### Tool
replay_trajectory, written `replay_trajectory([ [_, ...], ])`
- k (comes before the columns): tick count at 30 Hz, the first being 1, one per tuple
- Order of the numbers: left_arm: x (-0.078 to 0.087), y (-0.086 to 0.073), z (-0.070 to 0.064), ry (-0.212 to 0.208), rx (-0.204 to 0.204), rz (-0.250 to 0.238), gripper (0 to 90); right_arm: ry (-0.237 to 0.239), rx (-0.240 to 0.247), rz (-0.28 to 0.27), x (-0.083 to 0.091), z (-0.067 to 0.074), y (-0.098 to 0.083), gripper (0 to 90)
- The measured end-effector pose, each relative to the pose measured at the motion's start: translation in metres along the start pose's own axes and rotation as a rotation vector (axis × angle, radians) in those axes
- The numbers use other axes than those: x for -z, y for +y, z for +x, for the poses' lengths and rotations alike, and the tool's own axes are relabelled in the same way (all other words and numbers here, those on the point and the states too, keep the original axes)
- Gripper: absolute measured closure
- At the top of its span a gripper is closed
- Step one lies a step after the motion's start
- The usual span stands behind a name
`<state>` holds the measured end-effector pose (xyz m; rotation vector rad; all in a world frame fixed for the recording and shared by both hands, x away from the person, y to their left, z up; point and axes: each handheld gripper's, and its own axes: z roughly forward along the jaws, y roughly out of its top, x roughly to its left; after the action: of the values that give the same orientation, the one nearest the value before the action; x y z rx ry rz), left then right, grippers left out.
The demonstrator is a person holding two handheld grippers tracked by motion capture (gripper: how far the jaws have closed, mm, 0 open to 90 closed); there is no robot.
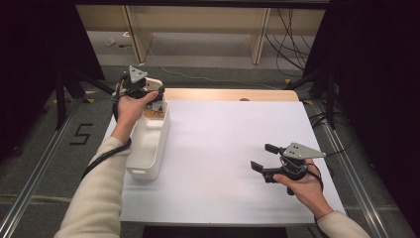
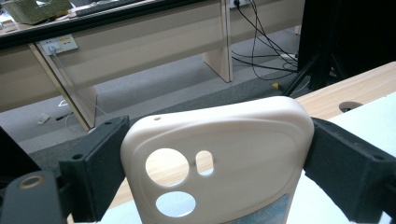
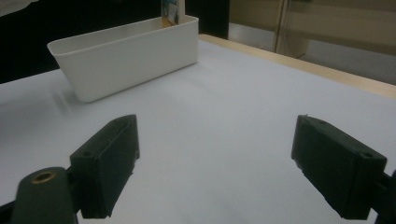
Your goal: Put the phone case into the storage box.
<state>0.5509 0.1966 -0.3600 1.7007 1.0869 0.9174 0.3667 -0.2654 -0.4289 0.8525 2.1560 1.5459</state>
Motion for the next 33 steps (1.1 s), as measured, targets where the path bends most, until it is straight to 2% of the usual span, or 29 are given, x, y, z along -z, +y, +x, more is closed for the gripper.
replay_trajectory([
  [29,-0.0067,0.0001,-0.0011,-0.003,0.006,0.015,10.7,0.002,-0.002,0.001,-0.0004,-0.0004,-0.0004,15.9],
  [33,-0.0068,0.0018,-0.001,-0.004,0.007,0.015,10.7,0.01,0.009,-0.007,-0.0002,-0.0004,0.0,16.0],
])
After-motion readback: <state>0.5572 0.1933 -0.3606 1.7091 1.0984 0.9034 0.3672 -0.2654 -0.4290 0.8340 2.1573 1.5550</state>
